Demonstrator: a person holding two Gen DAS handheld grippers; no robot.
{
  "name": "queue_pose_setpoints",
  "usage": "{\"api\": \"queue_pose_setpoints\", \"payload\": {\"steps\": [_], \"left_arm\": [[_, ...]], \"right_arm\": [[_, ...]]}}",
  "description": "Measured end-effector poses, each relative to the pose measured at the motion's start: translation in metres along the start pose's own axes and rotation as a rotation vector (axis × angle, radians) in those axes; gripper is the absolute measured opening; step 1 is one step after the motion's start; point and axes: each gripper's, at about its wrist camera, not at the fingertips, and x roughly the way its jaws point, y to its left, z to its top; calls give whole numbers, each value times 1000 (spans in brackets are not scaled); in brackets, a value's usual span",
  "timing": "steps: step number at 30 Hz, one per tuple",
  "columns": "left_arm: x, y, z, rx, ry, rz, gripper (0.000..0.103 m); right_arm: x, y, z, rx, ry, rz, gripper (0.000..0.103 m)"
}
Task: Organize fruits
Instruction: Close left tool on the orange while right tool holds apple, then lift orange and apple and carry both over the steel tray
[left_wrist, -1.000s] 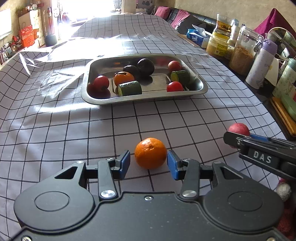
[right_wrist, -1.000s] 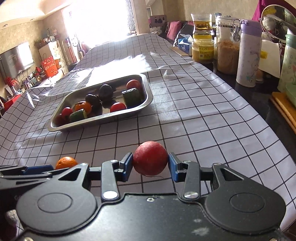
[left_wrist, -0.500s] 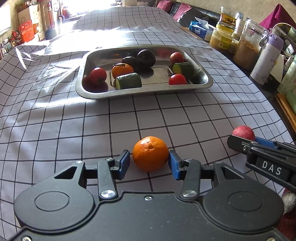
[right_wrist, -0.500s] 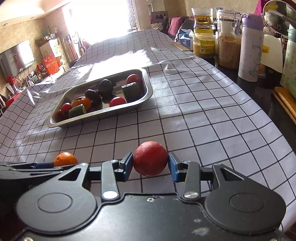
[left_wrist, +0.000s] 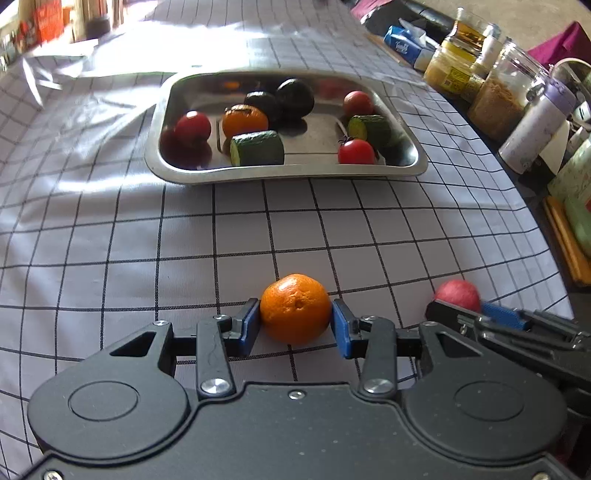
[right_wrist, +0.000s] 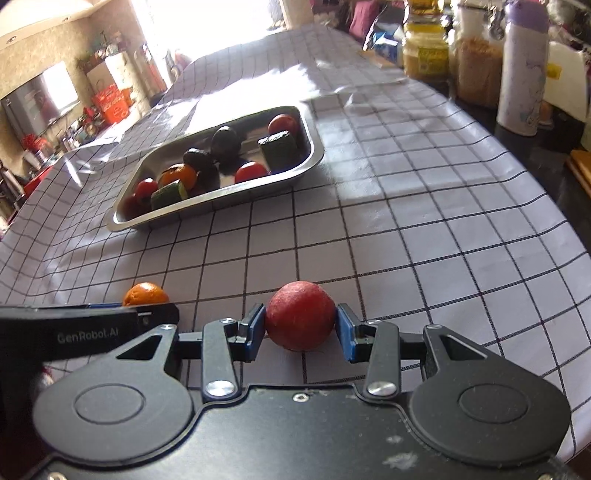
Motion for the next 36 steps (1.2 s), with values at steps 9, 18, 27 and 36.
{"api": "queue_pose_setpoints", "payload": {"steps": [9, 18, 27, 36], "left_arm": [[1, 15, 29, -47, 119, -76, 49], [-23, 21, 76, -44, 5, -4, 49], [-33, 31, 129, -109, -94, -7, 49], [-12, 40, 158, -160, -117, 27, 49]], "right_arm": [[15, -7, 35, 24, 255, 206, 43], [4, 21, 92, -46, 176, 191, 43], [21, 44, 151, -49, 91, 168, 43], [46, 57, 181, -49, 43, 136, 43]]}}
